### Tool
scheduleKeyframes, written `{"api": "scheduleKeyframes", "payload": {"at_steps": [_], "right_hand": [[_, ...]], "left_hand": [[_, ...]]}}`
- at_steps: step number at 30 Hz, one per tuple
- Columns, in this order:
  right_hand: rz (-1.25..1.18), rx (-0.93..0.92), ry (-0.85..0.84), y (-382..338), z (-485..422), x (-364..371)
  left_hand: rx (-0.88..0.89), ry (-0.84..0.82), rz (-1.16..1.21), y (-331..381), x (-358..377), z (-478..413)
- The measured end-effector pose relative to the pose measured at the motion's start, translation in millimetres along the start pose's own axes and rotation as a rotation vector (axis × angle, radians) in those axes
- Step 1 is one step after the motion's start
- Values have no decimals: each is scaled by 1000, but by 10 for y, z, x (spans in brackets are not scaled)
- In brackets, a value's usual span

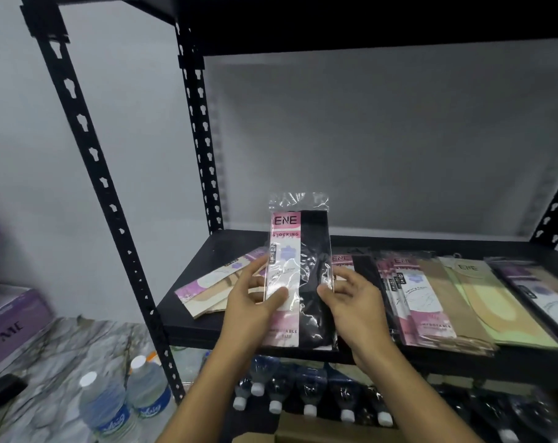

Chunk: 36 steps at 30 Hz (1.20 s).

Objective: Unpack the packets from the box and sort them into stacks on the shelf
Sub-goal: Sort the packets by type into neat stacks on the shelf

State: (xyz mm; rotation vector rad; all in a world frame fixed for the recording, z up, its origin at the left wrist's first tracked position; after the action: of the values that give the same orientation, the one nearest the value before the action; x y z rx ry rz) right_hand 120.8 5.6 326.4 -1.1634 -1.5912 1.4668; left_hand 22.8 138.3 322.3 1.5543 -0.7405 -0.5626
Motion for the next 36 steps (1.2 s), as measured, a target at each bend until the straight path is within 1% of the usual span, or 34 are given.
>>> {"api": "scheduleKeyframes", "payload": {"at_steps": [4,8,12,17,22,27,31,36], "right_hand": [[153,-38,87,-34,-100,-287],[318,-81,121,-68,-295,-596],[529,-60,109,-26,-480,-739],[707,27,98,68,-601,-797],[884,38,12,140,-564,-734],[942,-16,35,158,-552,-698],[933,-30,47,162,-565,-716],[896,-124,94,155,-551,-703]], "left_hand": [[11,-36,-164,48,360,-145],[42,-59,-385,36,739,-284],[38,-64,-518,1,1027,-377],[23,-49,-678,-75,1209,-445],[8,-87,-849,-205,1231,-435],[10,-107,-872,-249,1226,-451],[19,-113,-845,-249,1189,-486],[113,-80,-805,-219,1020,-495]]}}
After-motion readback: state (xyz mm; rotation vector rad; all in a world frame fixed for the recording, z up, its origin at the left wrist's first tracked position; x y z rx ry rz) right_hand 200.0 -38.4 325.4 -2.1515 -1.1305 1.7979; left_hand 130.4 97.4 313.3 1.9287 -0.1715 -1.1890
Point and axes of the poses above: each hand's wrist, its own z-axis away from the middle knuckle, its own x-axis out of the palm, y = z × x, the point moved 2 cm from there along -z, towards the middle knuckle, and after that the axes turned 3 degrees about -x, right-handed, at the moved point
